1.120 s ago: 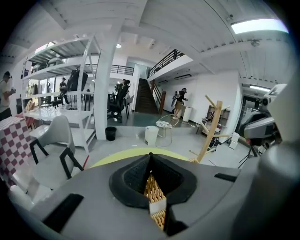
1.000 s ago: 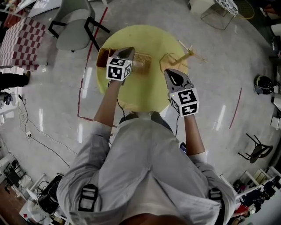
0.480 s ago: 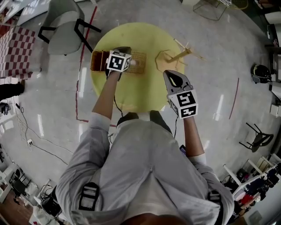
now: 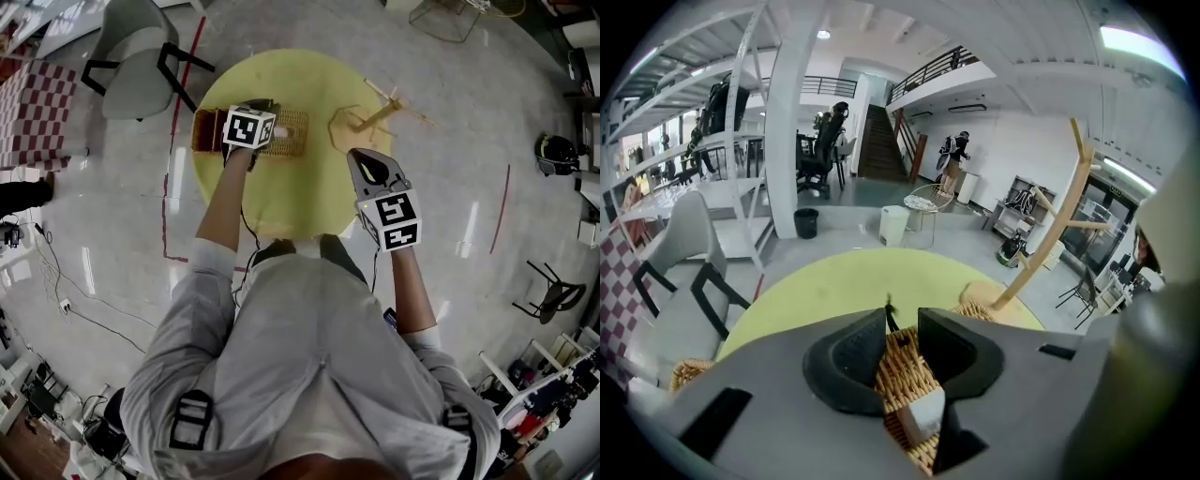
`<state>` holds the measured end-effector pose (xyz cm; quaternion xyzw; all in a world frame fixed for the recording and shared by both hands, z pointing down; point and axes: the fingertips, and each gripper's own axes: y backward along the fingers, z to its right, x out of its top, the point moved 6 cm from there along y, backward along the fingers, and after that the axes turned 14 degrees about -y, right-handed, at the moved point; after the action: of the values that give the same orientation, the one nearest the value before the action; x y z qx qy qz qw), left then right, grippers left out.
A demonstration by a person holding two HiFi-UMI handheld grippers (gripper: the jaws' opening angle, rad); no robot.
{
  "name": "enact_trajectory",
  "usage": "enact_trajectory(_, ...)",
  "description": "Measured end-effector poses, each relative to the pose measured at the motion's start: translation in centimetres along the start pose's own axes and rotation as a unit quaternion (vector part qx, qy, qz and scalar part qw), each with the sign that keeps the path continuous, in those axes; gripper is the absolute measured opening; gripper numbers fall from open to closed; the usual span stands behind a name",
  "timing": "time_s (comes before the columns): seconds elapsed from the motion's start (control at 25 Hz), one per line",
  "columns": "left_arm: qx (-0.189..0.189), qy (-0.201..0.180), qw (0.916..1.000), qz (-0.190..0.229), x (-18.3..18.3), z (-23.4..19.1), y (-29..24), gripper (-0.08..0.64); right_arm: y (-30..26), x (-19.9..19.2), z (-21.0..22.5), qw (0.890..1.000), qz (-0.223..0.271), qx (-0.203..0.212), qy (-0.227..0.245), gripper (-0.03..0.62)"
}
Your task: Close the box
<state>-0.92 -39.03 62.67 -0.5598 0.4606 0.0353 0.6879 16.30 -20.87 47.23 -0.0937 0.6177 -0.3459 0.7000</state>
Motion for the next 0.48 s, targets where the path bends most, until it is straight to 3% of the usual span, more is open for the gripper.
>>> enact_trajectory(0.2,0.018,0.004,0.9998,0.010,-0.5,0.4,2.3,0.126,1.5,0.7,0.0,1.000,0.013,0.005,0.010,0.023)
enact_trajectory(0.48,0.057,0.011,0.9919,0.113,0.3,2.1,10.1,0.052,3.8,3.0,-0.9,0.998,0.048,0.014,0.038,0.023)
